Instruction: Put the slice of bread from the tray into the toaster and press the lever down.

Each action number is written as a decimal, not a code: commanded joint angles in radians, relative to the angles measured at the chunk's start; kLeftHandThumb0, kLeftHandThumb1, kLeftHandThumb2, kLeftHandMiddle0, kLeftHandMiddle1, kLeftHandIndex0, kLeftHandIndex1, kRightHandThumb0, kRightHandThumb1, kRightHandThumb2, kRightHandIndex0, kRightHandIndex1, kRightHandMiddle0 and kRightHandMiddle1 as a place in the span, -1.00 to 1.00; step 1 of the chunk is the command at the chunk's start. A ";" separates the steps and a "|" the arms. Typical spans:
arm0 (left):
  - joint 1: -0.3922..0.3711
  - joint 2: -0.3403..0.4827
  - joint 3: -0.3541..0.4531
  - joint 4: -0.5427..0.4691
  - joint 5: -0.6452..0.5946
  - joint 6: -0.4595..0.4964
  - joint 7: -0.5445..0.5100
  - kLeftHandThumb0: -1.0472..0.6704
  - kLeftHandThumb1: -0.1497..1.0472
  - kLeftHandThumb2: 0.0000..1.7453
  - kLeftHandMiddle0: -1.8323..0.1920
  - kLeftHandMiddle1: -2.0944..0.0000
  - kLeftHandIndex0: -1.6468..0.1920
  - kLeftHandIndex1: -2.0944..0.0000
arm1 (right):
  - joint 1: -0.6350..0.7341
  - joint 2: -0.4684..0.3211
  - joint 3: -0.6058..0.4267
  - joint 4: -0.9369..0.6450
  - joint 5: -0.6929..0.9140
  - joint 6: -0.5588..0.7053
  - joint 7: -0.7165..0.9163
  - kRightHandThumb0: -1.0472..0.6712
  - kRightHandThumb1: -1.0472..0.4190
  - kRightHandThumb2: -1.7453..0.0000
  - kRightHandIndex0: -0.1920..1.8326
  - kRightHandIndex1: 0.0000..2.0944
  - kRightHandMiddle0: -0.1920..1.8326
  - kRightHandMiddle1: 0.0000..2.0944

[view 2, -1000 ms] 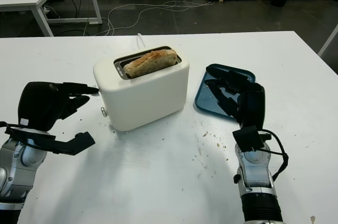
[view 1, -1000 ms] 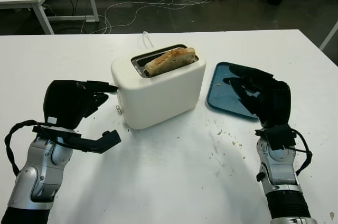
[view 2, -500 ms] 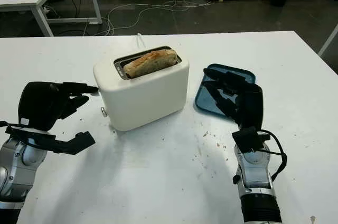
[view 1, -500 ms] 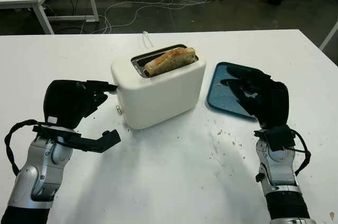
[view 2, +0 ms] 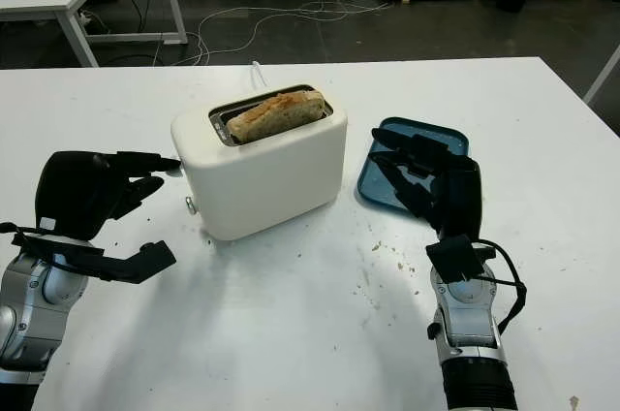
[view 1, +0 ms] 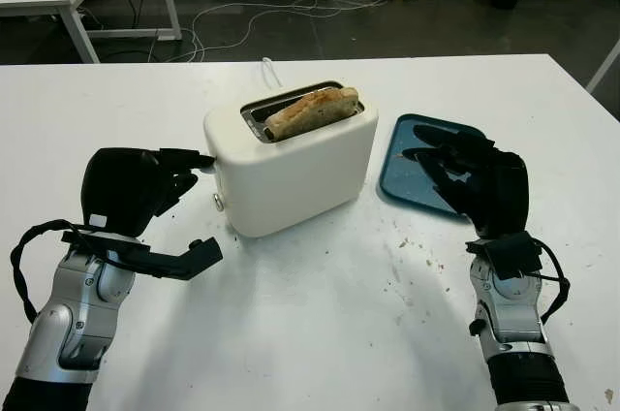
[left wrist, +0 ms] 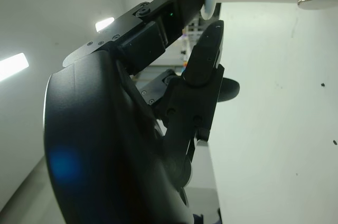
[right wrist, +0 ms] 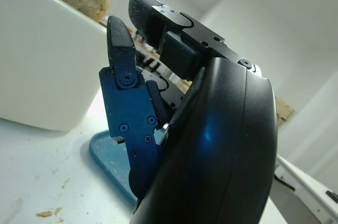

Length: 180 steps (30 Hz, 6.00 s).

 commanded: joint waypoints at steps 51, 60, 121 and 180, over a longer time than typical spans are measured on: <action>0.009 -0.064 -0.237 0.233 -0.080 0.112 -0.037 0.08 0.79 -0.73 -0.15 -0.17 -0.33 1.00 | 0.067 0.004 -0.034 -0.155 0.127 -0.048 0.131 -0.13 -0.83 0.86 0.18 -0.53 0.24 -1.00; -0.099 -0.004 -0.428 0.234 0.012 0.440 -0.635 0.13 0.76 -0.91 -0.25 0.74 -0.36 0.99 | 0.090 0.011 -0.031 -0.171 0.114 -0.047 0.124 -0.12 -0.83 0.87 0.18 -0.51 0.24 -1.00; -0.008 -0.123 -0.333 -0.237 0.166 0.609 -0.316 0.08 0.79 -0.93 -0.20 -0.05 -0.47 0.99 | 0.077 0.012 -0.014 -0.154 0.099 -0.023 0.121 -0.12 -0.83 0.85 0.14 -0.44 0.24 -1.00; -0.216 0.255 0.009 -0.029 -0.271 0.030 -0.483 -0.02 0.72 -1.00 -0.30 -0.13 -0.38 1.00 | 0.086 0.020 0.012 -0.154 0.088 -0.013 0.124 -0.13 -0.83 0.88 0.15 -0.42 0.25 -1.00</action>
